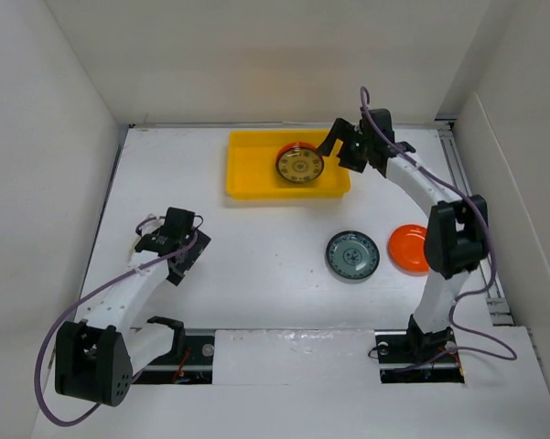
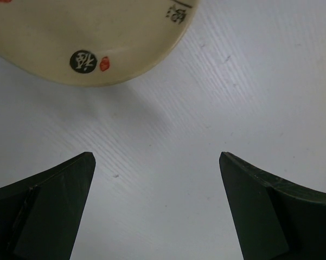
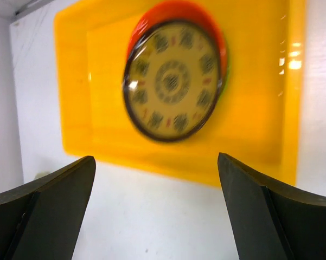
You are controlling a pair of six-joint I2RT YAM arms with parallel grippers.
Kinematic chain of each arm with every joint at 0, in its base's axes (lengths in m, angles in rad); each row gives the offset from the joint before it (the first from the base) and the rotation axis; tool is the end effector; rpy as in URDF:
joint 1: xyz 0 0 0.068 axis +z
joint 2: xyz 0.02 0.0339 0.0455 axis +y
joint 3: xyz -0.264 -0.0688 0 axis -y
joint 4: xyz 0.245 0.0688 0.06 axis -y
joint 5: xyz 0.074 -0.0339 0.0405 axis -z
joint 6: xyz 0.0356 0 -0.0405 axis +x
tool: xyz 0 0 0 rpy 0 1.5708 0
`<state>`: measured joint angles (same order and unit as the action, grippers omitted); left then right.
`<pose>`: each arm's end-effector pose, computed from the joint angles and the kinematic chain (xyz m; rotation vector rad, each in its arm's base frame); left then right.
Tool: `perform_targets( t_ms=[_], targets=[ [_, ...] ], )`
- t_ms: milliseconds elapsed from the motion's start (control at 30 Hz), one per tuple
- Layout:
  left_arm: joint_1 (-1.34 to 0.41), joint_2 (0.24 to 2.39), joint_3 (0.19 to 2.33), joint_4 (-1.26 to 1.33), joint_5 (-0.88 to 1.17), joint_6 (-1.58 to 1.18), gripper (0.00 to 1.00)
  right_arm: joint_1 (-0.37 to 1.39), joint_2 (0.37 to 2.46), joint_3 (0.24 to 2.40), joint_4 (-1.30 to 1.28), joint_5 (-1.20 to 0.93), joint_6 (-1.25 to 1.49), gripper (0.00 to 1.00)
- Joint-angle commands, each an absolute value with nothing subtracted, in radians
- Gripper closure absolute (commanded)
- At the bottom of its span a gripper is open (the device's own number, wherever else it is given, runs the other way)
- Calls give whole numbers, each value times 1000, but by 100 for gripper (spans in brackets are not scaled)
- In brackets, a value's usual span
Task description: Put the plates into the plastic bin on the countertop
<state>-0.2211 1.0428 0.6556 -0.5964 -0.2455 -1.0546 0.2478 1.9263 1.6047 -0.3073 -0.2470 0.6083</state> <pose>0.1938 -0.0347 0.2142 -1.1065 2.2672 -0.2040 0.4351 0.1191 0.2766 0.2664 2.2643 0.7379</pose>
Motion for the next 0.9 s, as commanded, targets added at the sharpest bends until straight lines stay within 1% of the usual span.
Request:
perform_targets(
  t_ms=[0,33,167,367,433,500,567,867],
  targets=[
    [-221,1060,629,-618,-296,-1225,0,339,1746,1461,-227,-267,601,0],
    [-221,1060,629,-618,-307,-1250,0,357,1668,1418,-197,-278,613,0],
    [-221,1060,606,-606,-353,-1377,0,451,1548,1318,-167,-322,614,0],
    [-221,1051,588,-621,-468,-1571,0,590,1457,1249,-156,-345,614,0],
    [-184,1060,560,-621,-477,-1624,0,600,1447,1240,-172,-345,604,0],
    [-108,1103,545,-579,-447,-1624,0,612,1436,1230,-181,-357,604,0],
    [-80,1137,545,-565,-437,-1617,0,621,1411,1218,-181,-367,604,0],
    [-71,1302,566,-574,-494,-1752,1,630,1336,1198,-193,-365,595,0]
  ],
)
